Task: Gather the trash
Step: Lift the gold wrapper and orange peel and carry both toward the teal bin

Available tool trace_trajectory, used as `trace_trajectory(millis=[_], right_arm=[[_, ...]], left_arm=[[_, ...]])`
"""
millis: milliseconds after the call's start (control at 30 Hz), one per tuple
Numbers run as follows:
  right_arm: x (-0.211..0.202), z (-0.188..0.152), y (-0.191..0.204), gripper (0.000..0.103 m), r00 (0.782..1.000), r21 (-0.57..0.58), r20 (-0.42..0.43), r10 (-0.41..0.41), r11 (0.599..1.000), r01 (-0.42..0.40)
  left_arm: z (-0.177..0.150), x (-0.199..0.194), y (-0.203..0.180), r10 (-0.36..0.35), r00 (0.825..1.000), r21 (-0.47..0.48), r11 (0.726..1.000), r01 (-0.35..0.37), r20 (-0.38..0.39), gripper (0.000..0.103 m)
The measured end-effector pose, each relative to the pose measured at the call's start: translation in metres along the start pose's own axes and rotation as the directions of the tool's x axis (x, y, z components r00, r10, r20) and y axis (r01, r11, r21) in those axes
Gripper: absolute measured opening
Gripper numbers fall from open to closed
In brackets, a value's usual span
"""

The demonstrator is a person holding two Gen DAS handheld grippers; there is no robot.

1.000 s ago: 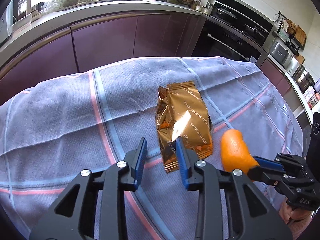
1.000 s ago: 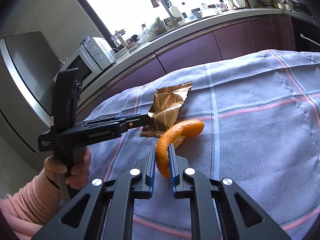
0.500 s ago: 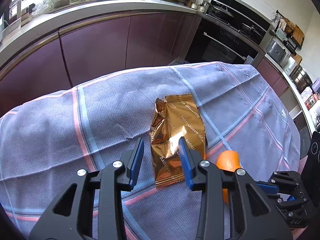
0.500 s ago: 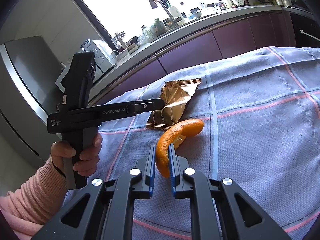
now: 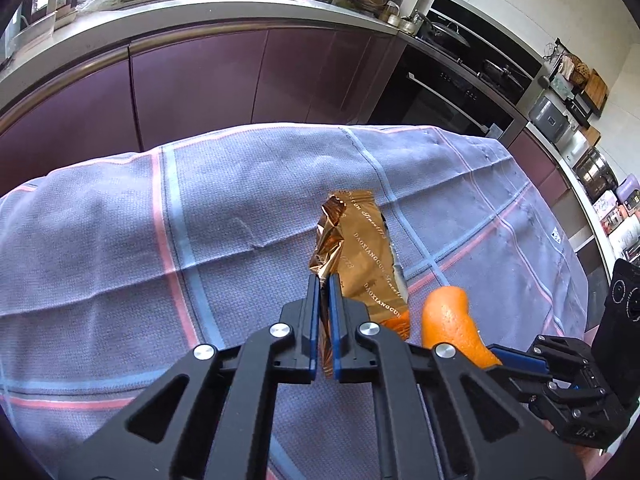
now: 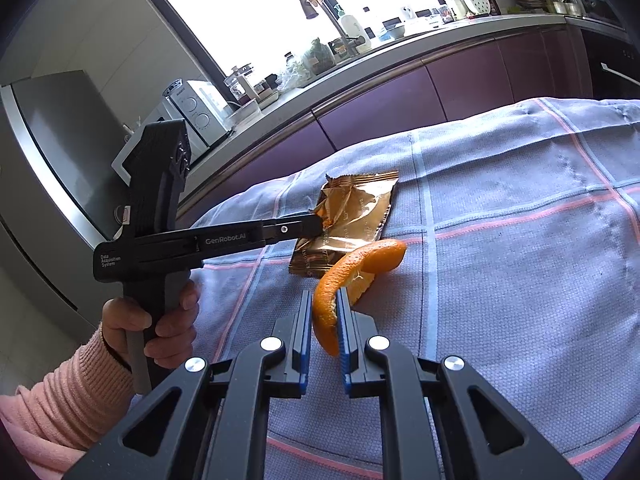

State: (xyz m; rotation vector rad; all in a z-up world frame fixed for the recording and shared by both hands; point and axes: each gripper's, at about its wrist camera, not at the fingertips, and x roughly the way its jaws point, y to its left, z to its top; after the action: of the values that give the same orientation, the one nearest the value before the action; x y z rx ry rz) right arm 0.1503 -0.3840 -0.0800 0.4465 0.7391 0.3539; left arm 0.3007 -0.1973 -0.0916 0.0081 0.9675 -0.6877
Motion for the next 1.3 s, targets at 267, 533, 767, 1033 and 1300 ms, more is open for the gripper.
trace_trajectory(millis=[267, 533, 767, 1033, 1300], right_arm=[[-0.003, 0.000, 0.018, 0.010, 1.000, -0.030, 0.004, 0.019, 0.999, -0.019], [0.003, -0.002, 0.050, 0.010, 0.998, -0.083, -0.011, 0.068, 0.994, -0.069], [0.015, -0.007, 0.091, 0.010, 0.991, -0.142, -0.045, 0.130, 0.981, -0.135], [0.030, -0.016, 0.138, 0.010, 0.976, -0.205, -0.098, 0.193, 0.956, -0.209], [0.048, -0.024, 0.185, 0.010, 0.956, -0.263, -0.157, 0.247, 0.923, -0.282]], left_arm=[[-0.028, -0.062, 0.020, -0.001, 0.996, -0.029, 1.000, 0.004, 0.088, 0.004], [-0.074, -0.130, 0.057, 0.032, 0.986, -0.099, 0.995, -0.016, 0.164, 0.004], [-0.123, -0.190, 0.088, 0.097, 0.966, -0.174, 0.983, -0.056, 0.238, 0.004], [-0.180, -0.244, 0.123, 0.163, 0.949, -0.245, 0.965, -0.096, 0.270, 0.004], [-0.224, -0.282, 0.144, 0.221, 0.931, -0.300, 0.945, -0.131, 0.290, 0.004]])
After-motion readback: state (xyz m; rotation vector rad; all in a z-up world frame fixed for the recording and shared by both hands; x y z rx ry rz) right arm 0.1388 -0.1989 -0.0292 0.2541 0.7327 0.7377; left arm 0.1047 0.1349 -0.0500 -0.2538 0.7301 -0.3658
